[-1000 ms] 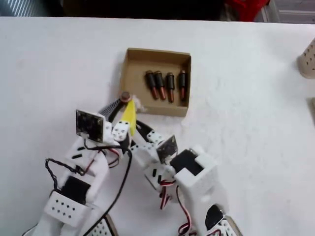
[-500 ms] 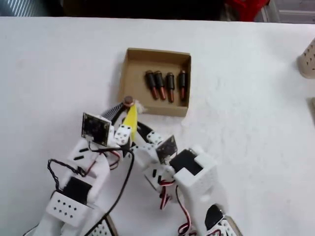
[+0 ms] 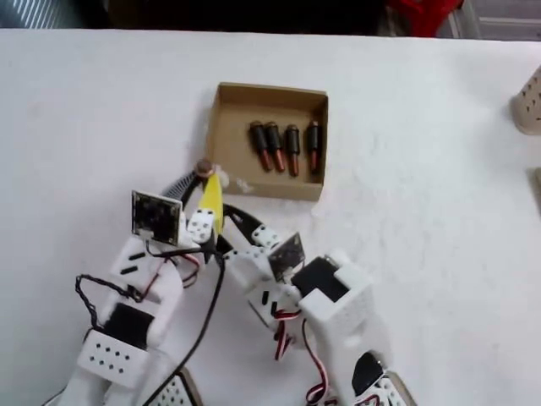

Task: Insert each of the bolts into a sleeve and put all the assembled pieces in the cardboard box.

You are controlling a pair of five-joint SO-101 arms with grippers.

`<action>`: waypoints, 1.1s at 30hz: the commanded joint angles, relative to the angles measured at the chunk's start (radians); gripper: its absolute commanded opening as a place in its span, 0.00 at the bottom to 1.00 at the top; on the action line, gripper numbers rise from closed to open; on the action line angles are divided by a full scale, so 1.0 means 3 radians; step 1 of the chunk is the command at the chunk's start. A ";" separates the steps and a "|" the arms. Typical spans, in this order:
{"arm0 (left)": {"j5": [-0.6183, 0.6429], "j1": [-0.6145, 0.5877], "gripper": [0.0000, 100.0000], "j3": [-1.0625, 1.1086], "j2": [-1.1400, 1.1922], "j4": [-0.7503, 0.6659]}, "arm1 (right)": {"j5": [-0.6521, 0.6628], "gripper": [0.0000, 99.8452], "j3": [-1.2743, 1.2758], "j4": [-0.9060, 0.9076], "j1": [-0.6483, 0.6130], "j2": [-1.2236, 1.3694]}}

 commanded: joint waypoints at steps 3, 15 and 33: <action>-0.0005 0.0095 0.02 -0.0148 -0.0079 -0.0015 | 0.0041 0.02 -0.0066 -0.0003 -0.0013 -0.0023; -0.0005 0.0130 0.02 -0.0164 -0.0079 -0.0113 | 0.0041 0.02 -0.0066 0.0084 -0.0013 -0.0023; -0.0020 0.0115 0.02 -0.0205 -0.0079 -0.0159 | 0.0041 0.02 -0.0066 0.0084 -0.0049 -0.0023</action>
